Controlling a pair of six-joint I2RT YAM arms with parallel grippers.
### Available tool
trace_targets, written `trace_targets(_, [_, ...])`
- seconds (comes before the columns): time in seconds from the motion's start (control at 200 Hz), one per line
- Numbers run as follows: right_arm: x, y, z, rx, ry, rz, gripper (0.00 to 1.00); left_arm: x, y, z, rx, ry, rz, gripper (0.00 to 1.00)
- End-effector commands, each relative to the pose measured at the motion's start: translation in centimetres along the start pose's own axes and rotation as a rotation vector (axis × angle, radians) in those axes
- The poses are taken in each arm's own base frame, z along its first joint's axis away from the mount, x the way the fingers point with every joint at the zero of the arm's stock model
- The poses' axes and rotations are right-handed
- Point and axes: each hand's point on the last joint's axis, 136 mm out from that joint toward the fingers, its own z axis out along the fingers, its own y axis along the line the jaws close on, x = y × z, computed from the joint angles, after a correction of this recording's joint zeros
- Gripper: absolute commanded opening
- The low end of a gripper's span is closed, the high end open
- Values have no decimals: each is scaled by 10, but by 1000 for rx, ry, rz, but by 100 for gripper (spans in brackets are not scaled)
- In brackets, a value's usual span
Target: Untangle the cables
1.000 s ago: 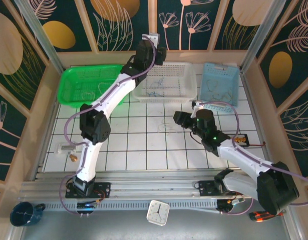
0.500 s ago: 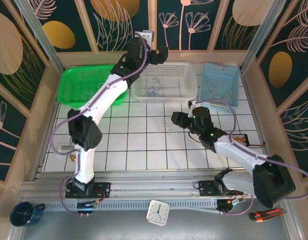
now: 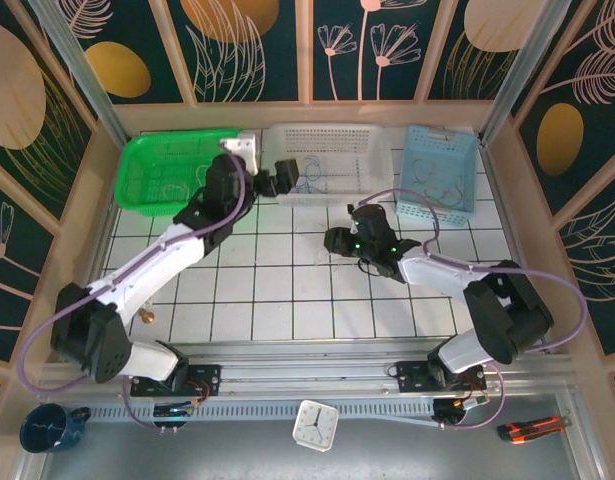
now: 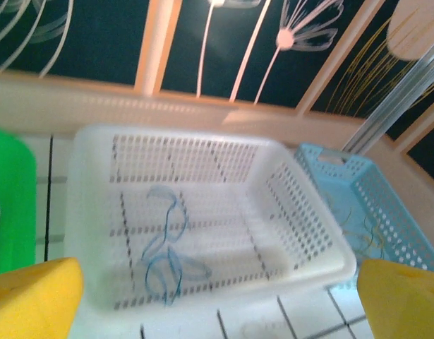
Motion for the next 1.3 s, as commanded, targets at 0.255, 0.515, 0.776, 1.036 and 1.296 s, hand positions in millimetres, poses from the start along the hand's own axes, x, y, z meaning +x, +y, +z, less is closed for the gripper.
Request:
trace_targets(0.255, [-1,25,56,52,92,-303,53,45,49,-53,-74,-82,-262,99])
trace_targets(0.515, [18,28,89,73,161,-375,51,49,53,-64,-63,-70,-304,99])
trace_targets(0.776, [20,25,105,84,165,-398,30,52,49,-69,-29,-61,-338,99])
trace_targets(1.036, [5,51,87,-21,116,-438,0,57,41,-67,21,-34,-375,99])
trace_targets(1.296, [-25,89,48,-190,13,-452,0,57,36,-65,46,-27,-397,99])
